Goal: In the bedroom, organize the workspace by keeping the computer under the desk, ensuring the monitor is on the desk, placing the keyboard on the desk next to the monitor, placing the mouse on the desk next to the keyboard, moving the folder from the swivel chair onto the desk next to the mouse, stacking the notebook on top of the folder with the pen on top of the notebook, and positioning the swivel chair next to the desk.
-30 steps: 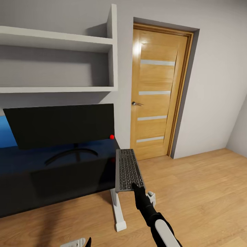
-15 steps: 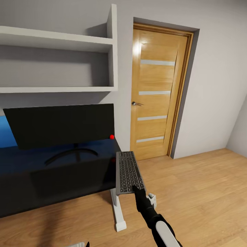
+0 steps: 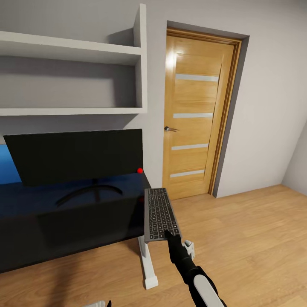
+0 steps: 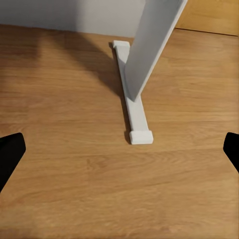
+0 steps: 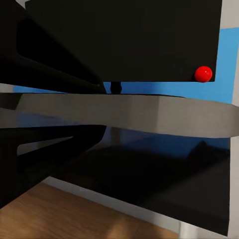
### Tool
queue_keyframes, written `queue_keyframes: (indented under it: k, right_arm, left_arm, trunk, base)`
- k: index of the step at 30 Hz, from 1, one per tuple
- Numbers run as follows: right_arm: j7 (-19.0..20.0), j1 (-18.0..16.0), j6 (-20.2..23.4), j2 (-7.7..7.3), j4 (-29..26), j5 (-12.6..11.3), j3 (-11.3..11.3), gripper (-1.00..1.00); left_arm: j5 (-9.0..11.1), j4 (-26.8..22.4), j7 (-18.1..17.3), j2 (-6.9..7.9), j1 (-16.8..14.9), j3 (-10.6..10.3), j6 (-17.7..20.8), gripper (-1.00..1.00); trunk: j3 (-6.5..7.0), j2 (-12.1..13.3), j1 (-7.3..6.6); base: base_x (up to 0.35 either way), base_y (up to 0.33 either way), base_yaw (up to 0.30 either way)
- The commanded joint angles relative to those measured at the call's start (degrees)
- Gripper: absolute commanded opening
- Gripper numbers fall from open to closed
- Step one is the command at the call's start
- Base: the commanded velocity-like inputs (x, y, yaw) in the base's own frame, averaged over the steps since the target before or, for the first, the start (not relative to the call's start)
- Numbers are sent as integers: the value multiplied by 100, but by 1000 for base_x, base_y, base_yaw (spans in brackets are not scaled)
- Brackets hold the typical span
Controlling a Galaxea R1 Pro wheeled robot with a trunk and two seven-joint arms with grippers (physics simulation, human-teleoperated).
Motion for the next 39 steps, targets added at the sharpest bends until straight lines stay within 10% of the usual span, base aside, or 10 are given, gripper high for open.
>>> queue_keyframes:
  k: [1, 24, 39]
  right_arm:
    - [-4, -2, 4, 2, -3, -50, 0, -100]
    - [-12, -2, -20, 18, 8, -42, 8, -100]
    - [-6, -2, -13, 18, 8, -34, 6, -100]
  left_arm:
    - [46, -7, 8, 4, -3, -10, -37, 100]
    - [47, -23, 8, -5, -2, -10, -36, 100]
    - [46, -21, 8, -8, -2, 8, -29, 100]
  trunk:
    - [-5, -3, 0]
    - [-5, -3, 0]
    - [-274, -605, 329]
  base:
    - [0, 0, 0]
    - [26, 22, 0]
    - [0, 0, 0]
